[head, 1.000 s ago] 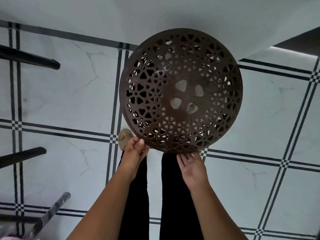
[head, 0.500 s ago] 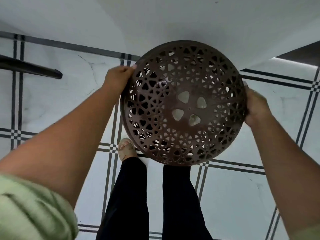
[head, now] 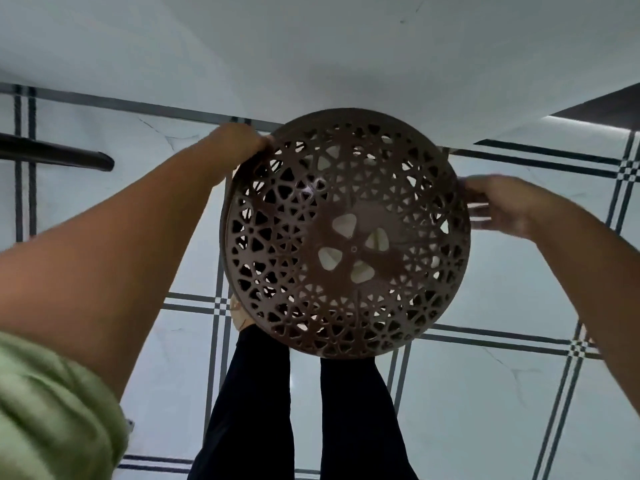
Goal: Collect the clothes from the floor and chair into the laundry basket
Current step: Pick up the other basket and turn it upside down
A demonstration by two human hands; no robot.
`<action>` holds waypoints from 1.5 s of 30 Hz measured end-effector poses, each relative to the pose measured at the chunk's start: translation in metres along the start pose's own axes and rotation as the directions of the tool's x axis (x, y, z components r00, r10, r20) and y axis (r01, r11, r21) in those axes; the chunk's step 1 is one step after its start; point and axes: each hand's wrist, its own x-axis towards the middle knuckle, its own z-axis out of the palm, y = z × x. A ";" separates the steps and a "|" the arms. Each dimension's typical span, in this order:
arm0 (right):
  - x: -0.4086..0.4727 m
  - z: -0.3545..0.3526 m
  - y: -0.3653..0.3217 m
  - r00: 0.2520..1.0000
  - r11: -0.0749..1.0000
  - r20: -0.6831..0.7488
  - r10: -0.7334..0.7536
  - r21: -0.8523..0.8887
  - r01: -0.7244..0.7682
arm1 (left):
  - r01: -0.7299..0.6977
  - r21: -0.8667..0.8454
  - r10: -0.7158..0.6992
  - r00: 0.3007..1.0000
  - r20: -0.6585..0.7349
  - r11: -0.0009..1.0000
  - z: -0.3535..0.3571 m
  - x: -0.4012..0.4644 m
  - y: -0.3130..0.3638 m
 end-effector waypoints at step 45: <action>-0.079 0.175 0.190 0.950 0.533 -0.164 0.266 0.846 -0.003 | 0.054 -0.839 -0.444 0.866 -0.230 0.541 0.138 -0.145 -0.163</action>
